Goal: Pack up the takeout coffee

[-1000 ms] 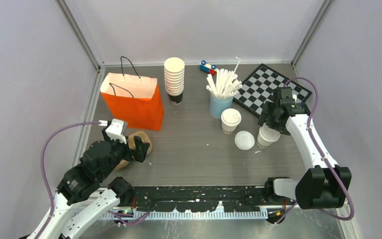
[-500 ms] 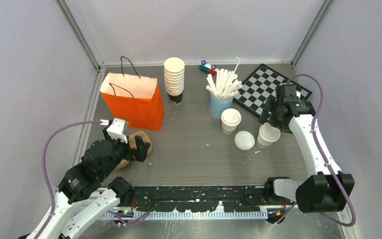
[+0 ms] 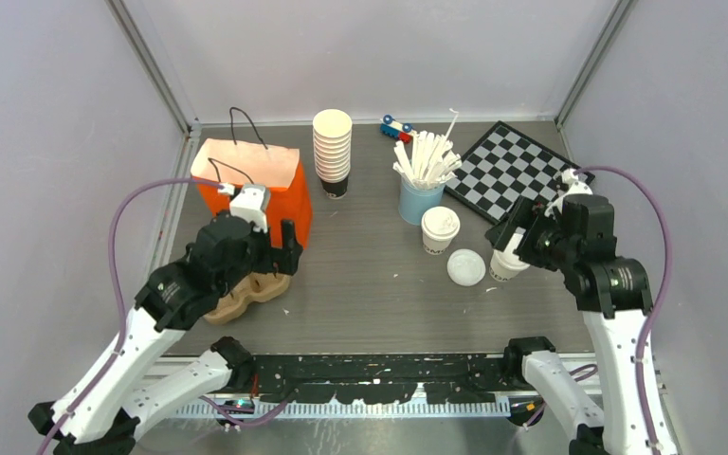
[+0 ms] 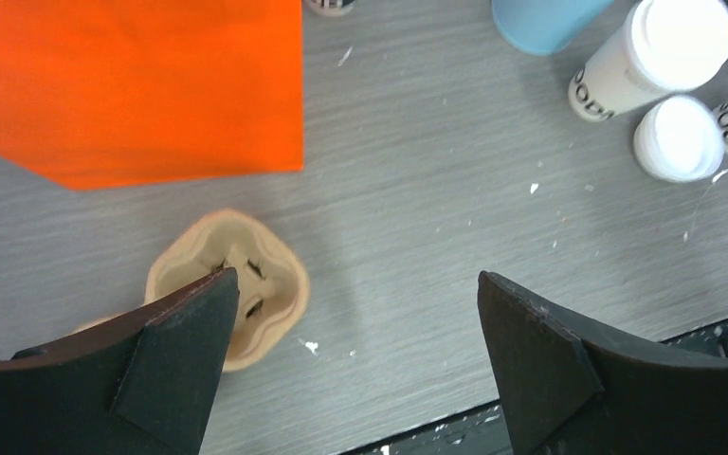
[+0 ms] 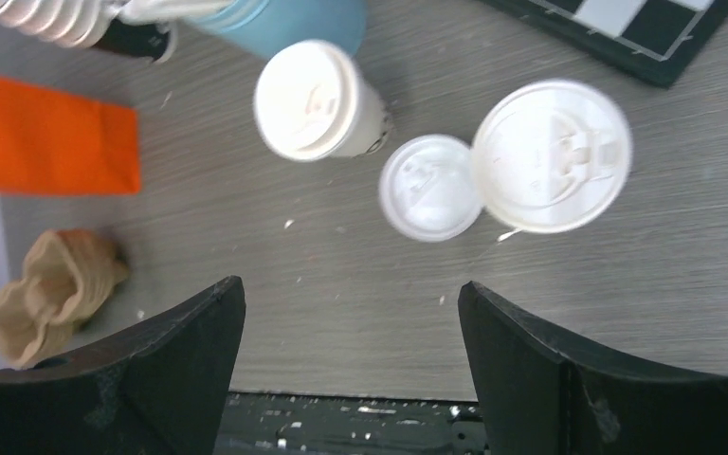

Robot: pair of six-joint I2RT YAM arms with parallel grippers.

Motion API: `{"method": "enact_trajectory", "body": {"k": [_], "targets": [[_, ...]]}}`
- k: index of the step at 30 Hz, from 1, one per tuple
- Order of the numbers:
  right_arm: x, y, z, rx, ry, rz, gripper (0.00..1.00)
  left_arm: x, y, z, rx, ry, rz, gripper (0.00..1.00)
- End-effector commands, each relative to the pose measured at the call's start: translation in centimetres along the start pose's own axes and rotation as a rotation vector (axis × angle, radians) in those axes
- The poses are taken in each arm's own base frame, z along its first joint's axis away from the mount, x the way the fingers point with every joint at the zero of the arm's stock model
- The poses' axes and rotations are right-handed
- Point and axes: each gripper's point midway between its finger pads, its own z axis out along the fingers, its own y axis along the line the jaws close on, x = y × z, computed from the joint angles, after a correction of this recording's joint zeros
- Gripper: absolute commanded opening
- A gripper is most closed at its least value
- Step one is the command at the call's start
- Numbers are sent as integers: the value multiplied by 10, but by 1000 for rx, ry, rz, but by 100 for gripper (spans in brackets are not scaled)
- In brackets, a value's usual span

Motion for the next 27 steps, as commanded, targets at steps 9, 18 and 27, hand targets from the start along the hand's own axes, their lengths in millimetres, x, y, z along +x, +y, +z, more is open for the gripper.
{"method": "enact_trajectory", "body": {"k": [9, 18, 27], "targets": [[36, 33, -15, -172, 108, -116, 84, -156, 17, -54, -164, -443, -218, 90], [34, 52, -15, -292, 82, -120, 82, -226, 15, -32, -315, -560, -264, 88], [29, 63, -37, -341, 54, -38, 83, -223, 66, -37, -527, -542, -583, 78]]}}
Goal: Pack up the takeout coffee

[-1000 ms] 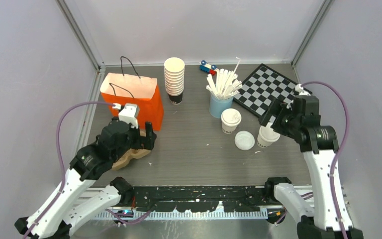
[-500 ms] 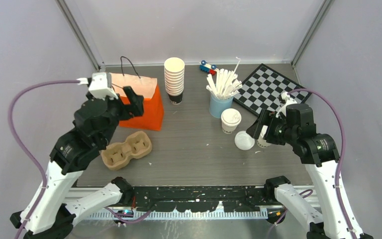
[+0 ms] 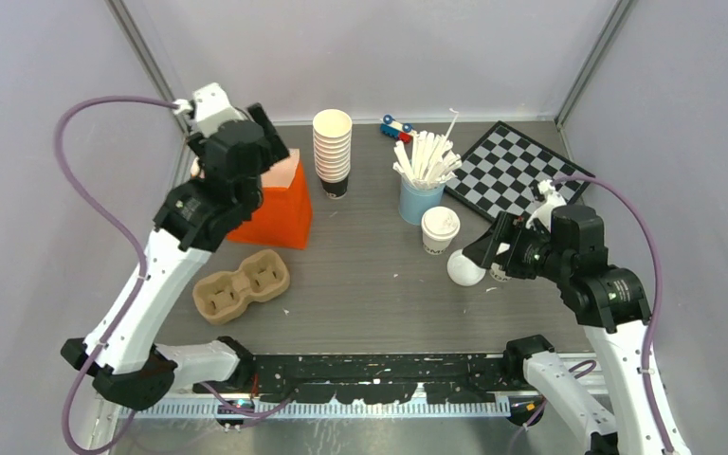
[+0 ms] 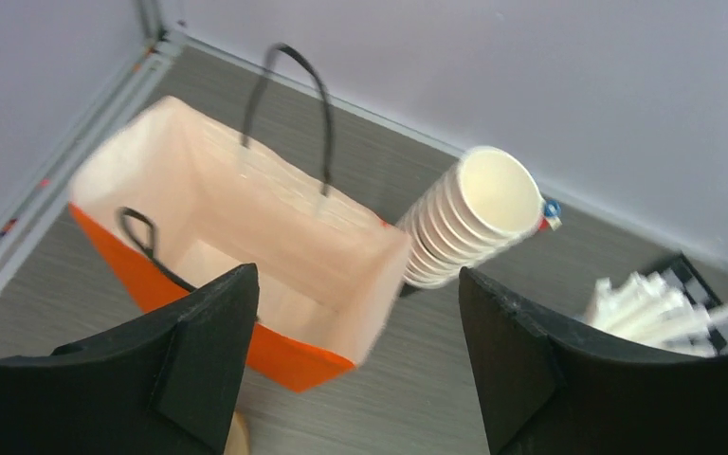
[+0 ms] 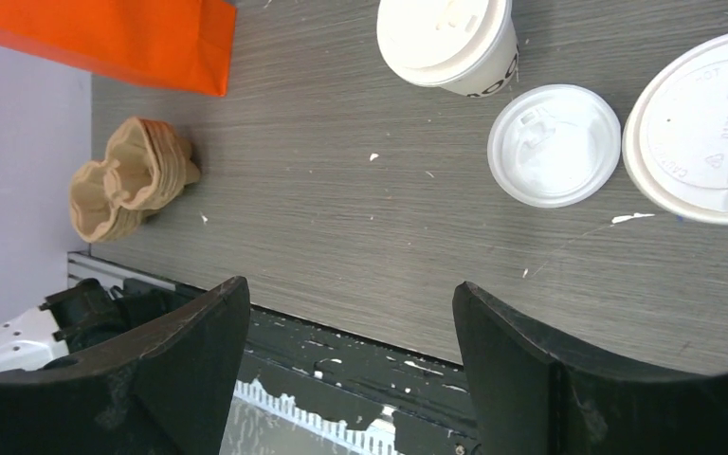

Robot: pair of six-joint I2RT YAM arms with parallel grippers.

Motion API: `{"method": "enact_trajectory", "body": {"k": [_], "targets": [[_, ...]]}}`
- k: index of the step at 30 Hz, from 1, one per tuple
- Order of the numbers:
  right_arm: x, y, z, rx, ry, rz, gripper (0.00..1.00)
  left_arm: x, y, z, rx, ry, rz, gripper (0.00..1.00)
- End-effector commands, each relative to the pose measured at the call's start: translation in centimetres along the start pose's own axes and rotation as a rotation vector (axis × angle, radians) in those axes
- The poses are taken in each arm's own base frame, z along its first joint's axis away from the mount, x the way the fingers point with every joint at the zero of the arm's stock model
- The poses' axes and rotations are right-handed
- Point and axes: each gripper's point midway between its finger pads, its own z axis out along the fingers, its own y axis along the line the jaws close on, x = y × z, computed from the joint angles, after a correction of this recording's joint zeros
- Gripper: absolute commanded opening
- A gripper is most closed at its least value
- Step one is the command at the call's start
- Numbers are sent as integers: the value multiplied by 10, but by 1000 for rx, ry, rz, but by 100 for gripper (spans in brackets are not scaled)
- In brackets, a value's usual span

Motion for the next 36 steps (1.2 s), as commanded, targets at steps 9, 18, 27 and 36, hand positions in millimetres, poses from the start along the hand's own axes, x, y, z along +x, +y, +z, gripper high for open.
{"method": "enact_trajectory", "body": {"k": [9, 18, 27, 36], "targets": [[-21, 27, -41, 20, 32, 3, 84, -24, 121, 0, -390, 153, -507, 77], [-37, 44, -38, -4, 58, -42, 84, 24, 151, 33, -422, 268, -848, 75], [-45, 44, -29, 24, 66, -82, 84, 45, 142, 66, -378, 346, -908, 68], [-51, 39, -28, 59, 64, -101, 84, 46, 157, 66, -457, 293, -921, 68]]}}
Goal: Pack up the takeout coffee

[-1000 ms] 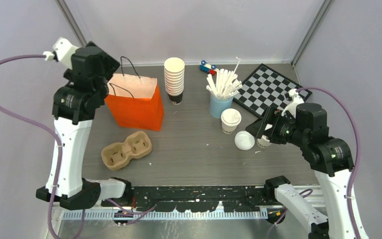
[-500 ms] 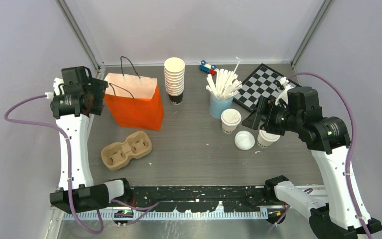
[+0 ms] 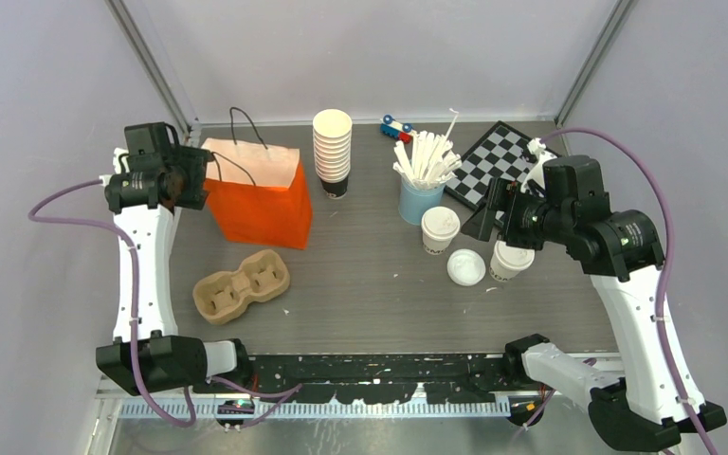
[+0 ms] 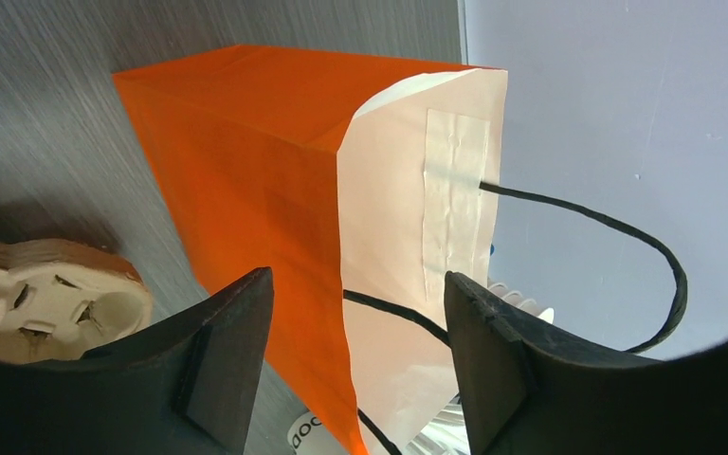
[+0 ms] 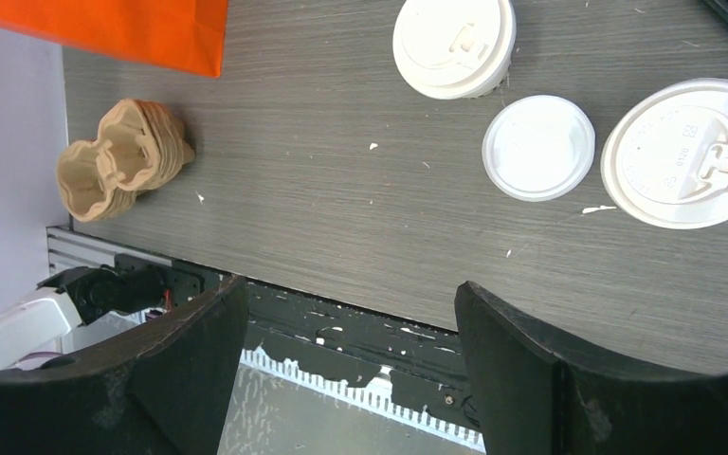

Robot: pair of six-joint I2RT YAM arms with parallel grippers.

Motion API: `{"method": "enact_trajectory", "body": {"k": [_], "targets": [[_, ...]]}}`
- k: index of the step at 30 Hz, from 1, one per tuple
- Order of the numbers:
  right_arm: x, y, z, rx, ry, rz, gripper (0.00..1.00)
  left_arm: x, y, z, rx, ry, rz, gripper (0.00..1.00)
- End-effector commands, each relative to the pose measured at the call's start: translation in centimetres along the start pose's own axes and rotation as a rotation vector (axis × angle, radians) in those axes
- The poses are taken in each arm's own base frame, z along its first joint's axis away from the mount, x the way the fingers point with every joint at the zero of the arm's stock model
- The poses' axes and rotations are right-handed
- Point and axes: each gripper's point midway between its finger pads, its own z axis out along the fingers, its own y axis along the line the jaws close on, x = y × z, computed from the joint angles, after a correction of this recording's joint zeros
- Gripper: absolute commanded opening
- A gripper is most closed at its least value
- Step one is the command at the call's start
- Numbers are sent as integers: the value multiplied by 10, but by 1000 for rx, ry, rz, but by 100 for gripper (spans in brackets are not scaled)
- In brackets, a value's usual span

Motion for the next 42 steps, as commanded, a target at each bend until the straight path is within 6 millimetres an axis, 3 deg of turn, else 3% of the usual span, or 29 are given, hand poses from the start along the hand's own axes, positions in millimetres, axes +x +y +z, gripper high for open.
{"method": "enact_trajectory", "body": {"k": [1, 8, 15, 21, 33, 42], "targets": [[-7, 1, -6, 8, -22, -35, 84, -15, -11, -8, 43, -63, -34, 69], [-10, 1, -5, 13, -24, -38, 84, 1, -8, 0, 40, 12, -129, 75], [-12, 0, -8, 22, -38, -49, 84, -3, 7, 2, -5, -34, -201, 75], [-10, -4, -11, 35, -43, -65, 84, -4, -1, 9, -2, -29, -212, 75], [-14, -4, -13, 55, -53, -108, 84, -5, 6, 15, -18, -44, -240, 54], [-14, -8, -18, 75, -66, -120, 84, -1, 9, 22, -33, -28, -251, 46]]}}
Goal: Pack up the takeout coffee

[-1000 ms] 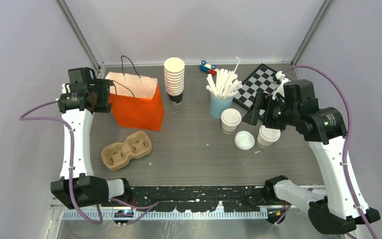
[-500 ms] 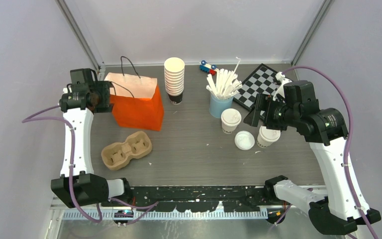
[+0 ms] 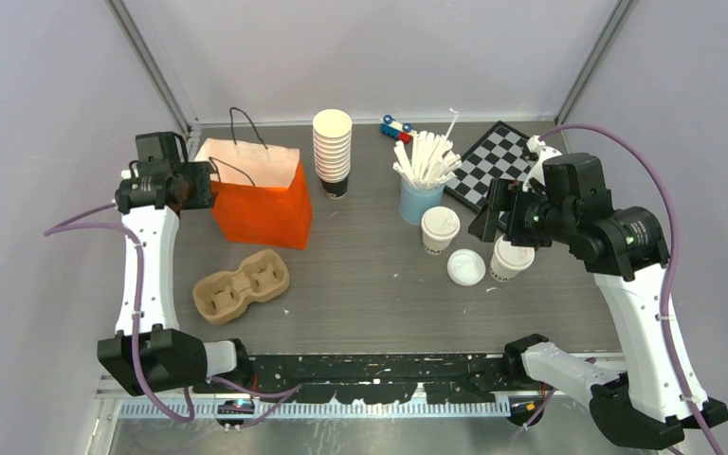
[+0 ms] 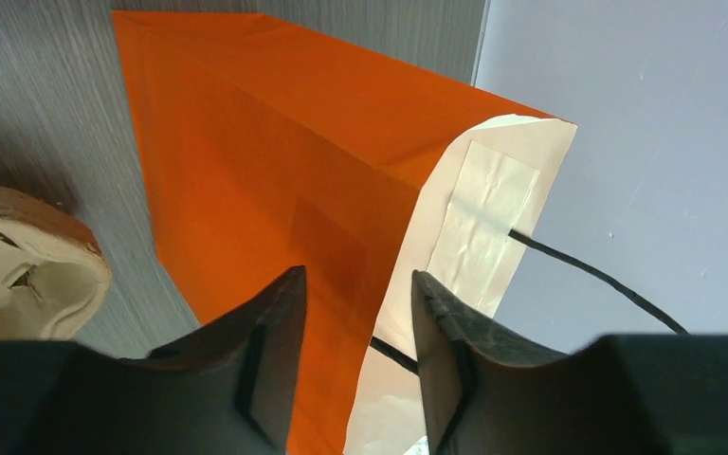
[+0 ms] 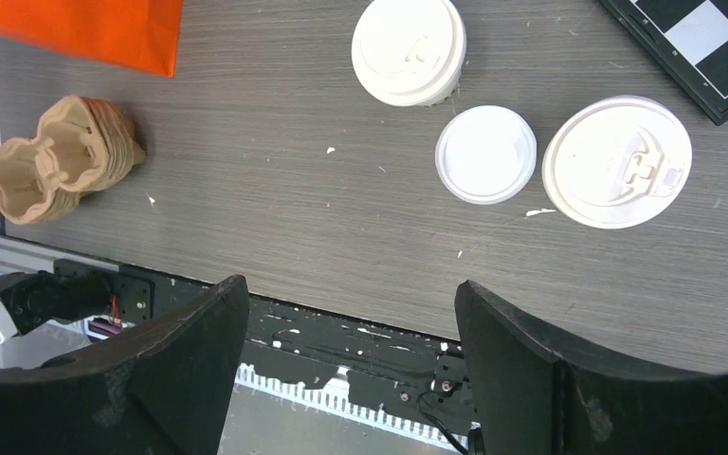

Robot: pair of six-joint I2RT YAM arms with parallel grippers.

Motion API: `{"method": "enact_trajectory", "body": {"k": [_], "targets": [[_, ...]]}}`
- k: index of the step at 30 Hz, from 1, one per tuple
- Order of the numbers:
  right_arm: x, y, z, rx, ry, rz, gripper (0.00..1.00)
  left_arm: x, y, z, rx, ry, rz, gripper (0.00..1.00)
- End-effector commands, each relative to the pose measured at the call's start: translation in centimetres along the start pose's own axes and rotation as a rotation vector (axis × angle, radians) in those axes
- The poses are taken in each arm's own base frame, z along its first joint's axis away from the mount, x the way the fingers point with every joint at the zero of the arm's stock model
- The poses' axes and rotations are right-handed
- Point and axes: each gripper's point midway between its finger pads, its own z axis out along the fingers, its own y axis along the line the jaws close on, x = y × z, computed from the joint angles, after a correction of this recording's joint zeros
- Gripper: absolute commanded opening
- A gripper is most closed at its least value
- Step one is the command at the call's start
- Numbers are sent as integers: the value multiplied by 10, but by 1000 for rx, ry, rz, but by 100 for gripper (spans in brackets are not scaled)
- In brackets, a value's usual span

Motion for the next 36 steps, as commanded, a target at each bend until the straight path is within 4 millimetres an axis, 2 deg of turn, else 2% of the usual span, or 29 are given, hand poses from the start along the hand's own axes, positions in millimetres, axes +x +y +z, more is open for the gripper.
{"method": "enact_trajectory", "body": {"k": [1, 5, 10, 18, 22, 26, 29, 33, 36], "targets": [[-8, 0, -12, 3, -53, -32, 84, -7, -10, -3, 46, -29, -27, 42], [-8, -2, -13, 10, -53, -34, 84, -9, -17, -7, 74, -34, -24, 26], [-9, -1, -14, 9, -55, -27, 84, -1, -31, -14, 134, 12, -14, 0], [-14, 2, -16, 7, -63, -28, 84, 1, -57, -53, 262, 35, 64, 0], [-19, 1, -16, 14, -74, -30, 84, 16, -60, -72, 308, 128, 83, 0], [-34, -18, -27, 135, -152, -23, 84, 30, -59, -90, 354, 206, 104, 0], [-45, -23, -36, 171, -201, -44, 85, 38, -64, -108, 396, 261, 129, 0], [-51, -23, -38, 177, -222, -24, 85, 55, -67, -130, 437, 339, 167, 0], [-53, -20, -38, 162, -236, -16, 85, 77, -65, -143, 461, 412, 208, 0]]}}
